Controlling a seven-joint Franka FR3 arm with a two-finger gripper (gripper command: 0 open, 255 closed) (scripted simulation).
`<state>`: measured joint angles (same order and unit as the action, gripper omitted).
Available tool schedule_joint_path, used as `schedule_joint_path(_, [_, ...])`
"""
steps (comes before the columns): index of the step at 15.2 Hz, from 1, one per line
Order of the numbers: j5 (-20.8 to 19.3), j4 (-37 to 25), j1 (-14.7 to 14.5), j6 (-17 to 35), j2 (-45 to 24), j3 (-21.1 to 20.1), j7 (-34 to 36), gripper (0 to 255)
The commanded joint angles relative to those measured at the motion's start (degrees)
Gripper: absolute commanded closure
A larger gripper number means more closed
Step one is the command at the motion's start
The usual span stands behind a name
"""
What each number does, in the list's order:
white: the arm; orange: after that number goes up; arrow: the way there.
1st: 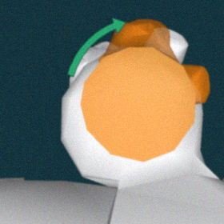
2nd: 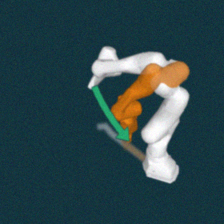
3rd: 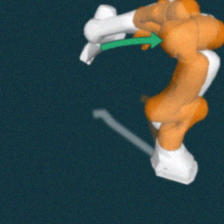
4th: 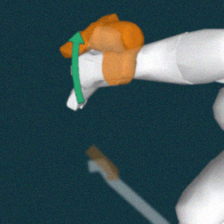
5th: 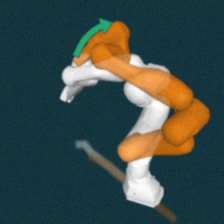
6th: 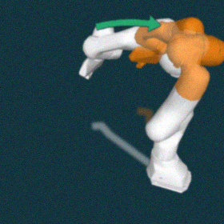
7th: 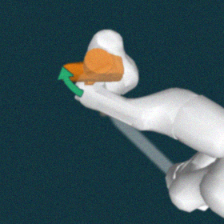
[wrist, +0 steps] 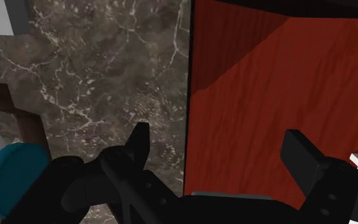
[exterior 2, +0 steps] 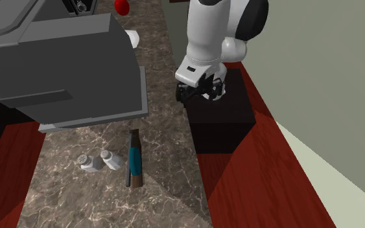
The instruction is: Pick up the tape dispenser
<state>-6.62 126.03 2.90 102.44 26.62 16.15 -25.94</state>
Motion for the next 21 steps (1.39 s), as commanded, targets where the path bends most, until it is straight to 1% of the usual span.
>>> schedule_joint_path(1, [0.48,-2.27,0.06,1.97,-3.53,1.98,-2.28,0])
schedule_joint_path(4, [1.86,-6.06,0.27,4.29,-8.78,5.07,-6.13,0])
schedule_joint_path(7, [4.21,-10.51,0.56,6.12,-14.47,8.01,-10.28,0])
schedule_joint_path(12, [10.3,-19.53,1.89,7.65,-25.01,12.16,-17.77,0])
schedule_joint_path(16, [16.67,-28.48,4.52,7.13,-34.35,14.2,-23.74,0])
schedule_joint_path(20, [23.28,-39.44,9.08,4.91,-44.27,14.6,-28.65,0])
schedule_joint_path(21, [23.45,-39.85,9.35,4.82,-44.59,14.47,-28.76,0])
